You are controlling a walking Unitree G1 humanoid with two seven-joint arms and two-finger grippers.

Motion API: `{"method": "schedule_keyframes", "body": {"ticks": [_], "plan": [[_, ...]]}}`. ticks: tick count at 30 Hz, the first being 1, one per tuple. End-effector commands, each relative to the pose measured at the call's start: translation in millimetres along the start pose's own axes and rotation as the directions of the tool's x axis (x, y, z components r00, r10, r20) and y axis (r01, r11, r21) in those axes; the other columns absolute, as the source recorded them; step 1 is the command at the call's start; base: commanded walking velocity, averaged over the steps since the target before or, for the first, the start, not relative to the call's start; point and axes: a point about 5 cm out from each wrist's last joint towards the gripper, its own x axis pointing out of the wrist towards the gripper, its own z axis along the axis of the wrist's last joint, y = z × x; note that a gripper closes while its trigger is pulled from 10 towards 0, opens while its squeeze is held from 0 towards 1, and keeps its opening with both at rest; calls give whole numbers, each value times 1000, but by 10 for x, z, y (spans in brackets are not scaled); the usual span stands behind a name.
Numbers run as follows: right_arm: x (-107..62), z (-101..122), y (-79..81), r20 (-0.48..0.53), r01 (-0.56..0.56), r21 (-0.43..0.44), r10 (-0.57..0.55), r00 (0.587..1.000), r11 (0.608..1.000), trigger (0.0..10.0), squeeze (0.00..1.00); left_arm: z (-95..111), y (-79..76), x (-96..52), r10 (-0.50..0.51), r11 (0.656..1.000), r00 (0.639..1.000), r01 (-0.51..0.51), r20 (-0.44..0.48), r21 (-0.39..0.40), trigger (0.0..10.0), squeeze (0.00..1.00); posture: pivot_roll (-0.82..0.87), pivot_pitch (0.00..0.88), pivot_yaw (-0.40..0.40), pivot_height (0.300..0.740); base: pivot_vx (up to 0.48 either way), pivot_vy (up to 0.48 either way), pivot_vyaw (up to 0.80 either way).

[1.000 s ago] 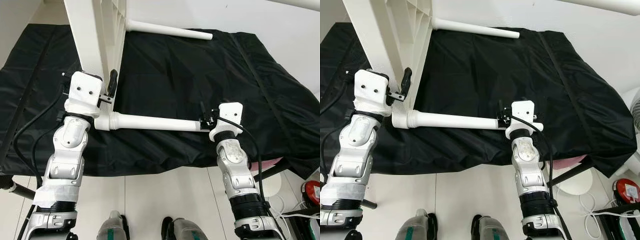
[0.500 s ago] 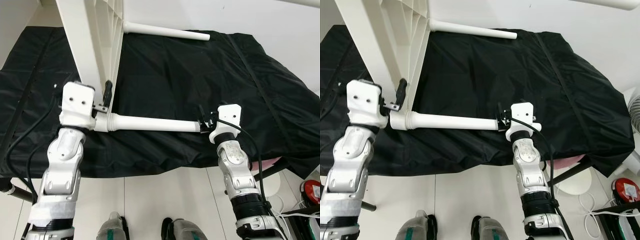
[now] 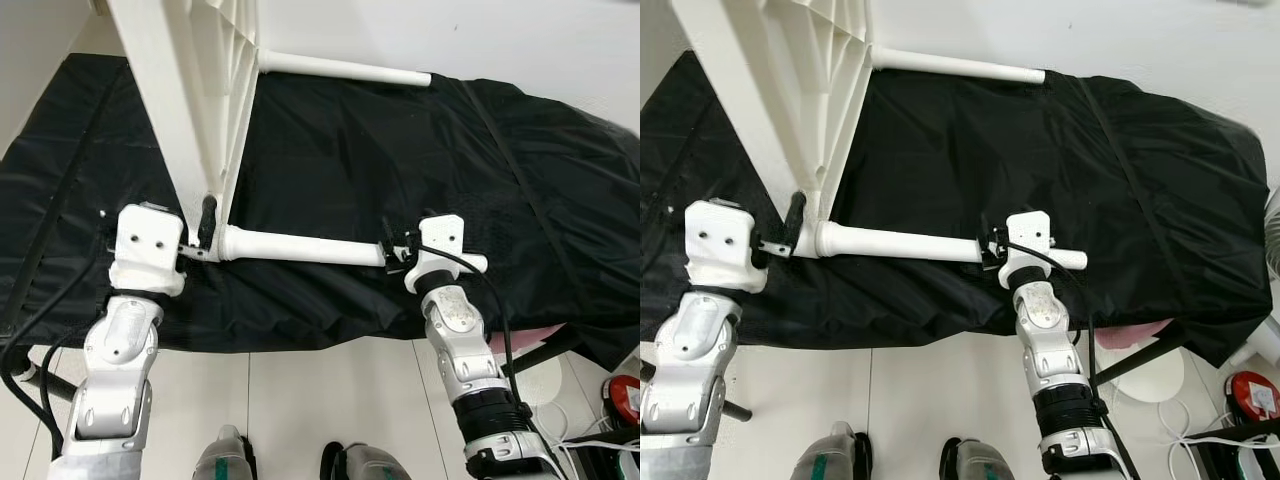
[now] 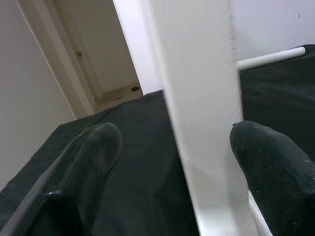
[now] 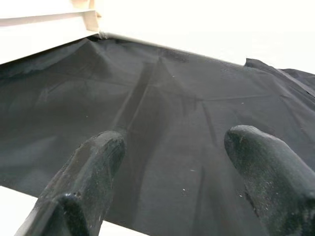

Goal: Building children table

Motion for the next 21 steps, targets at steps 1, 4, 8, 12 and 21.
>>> {"method": "schedule_keyframes", "body": {"ticks": [1, 4, 8, 12, 21], "plan": [[1, -13, -16, 2, 7, -2, -7, 1000, 1000, 10000, 0, 57, -19, 1, -23, 999, 999, 22, 31, 23, 10000, 0, 130, 33, -58, 740, 0, 0, 0], [-4, -17, -15, 3, 10, -4, -10, 1000, 1000, 10000, 0, 60, -26, -2, -40, 999, 999, 40, 32, 9, 10000, 0, 128, 34, -53, 740, 0, 0, 0], [-16, -25, -11, 3, 12, -4, -12, 1000, 1000, 10000, 0, 54, -50, -24, -71, 997, 997, 72, 25, -22, 10000, 0, 127, 36, -50, 740, 0, 0, 0], [-40, -43, -6, -1, 12, -3, -12, 1000, 1000, 10000, 0, 11, -154, -86, -145, 988, 989, 145, 1, -49, 10000, 0, 128, 40, -49, 740, 0, 0, 0], [-123, -60, 71, 10, -45, 78, 44, 999, 996, 10000, 1000, -262, -340, -312, -285, 952, 951, 266, -118, -149, 10000, 1000, 133, 49, -55, 740, 0, 0, 0]]}}
